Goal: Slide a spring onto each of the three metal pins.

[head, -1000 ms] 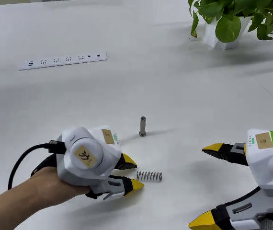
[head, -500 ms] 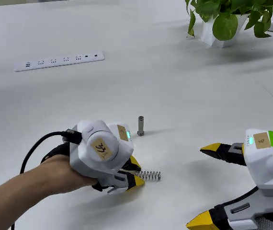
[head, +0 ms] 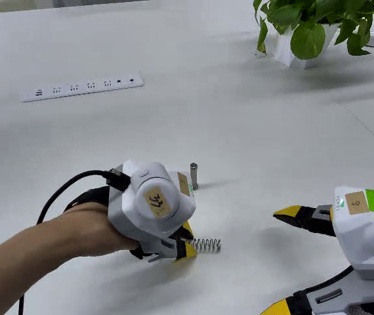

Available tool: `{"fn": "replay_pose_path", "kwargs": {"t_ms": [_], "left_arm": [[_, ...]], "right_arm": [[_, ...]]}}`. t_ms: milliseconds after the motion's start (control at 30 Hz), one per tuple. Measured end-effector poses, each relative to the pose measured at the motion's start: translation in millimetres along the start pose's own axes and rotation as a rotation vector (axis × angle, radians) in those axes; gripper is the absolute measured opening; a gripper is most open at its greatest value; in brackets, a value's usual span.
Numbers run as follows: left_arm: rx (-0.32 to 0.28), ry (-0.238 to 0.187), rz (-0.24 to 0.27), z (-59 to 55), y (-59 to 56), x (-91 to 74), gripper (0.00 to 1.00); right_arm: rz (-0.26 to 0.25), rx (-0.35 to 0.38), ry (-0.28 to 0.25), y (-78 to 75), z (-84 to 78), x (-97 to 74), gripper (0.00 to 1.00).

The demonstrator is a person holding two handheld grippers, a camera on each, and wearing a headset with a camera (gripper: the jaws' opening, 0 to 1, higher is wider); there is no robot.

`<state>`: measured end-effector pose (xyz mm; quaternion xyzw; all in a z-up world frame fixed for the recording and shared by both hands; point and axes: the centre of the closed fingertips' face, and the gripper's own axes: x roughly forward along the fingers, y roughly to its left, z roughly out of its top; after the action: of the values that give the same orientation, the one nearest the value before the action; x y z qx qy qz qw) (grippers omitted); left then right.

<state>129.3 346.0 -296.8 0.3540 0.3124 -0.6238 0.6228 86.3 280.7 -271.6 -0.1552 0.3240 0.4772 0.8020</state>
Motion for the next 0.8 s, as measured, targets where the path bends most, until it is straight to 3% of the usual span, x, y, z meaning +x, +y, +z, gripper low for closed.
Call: {"fn": "replay_pose_path", "kwargs": {"t_ms": [267, 400, 433, 600, 800], "left_arm": [[-0.027, -0.017, 0.021, -2.6, -0.3, -0.9, 0.11], [-0.074, -0.075, 0.074, -3.0, 0.0, -2.2, 0.10], [-0.109, -0.104, 0.104, -2.8, 0.9, -3.5, 0.10], [-0.231, -0.204, 0.149, -5.5, -4.6, -6.8, 0.10], [-0.313, -0.258, 0.174, -11.5, -13.9, -14.2, 0.10]], "right_arm": [[0.010, 0.000, 0.002, 4.5, 0.7, 3.0, 0.94], [0.015, 0.001, -0.001, 7.0, 2.0, 4.3, 0.94], [0.016, 0.001, -0.003, 7.5, 2.6, 4.4, 0.94], [0.018, 0.006, -0.008, 8.1, 3.8, 4.6, 0.94], [0.023, 0.003, -0.007, 8.5, 5.2, 5.3, 0.94]]}}
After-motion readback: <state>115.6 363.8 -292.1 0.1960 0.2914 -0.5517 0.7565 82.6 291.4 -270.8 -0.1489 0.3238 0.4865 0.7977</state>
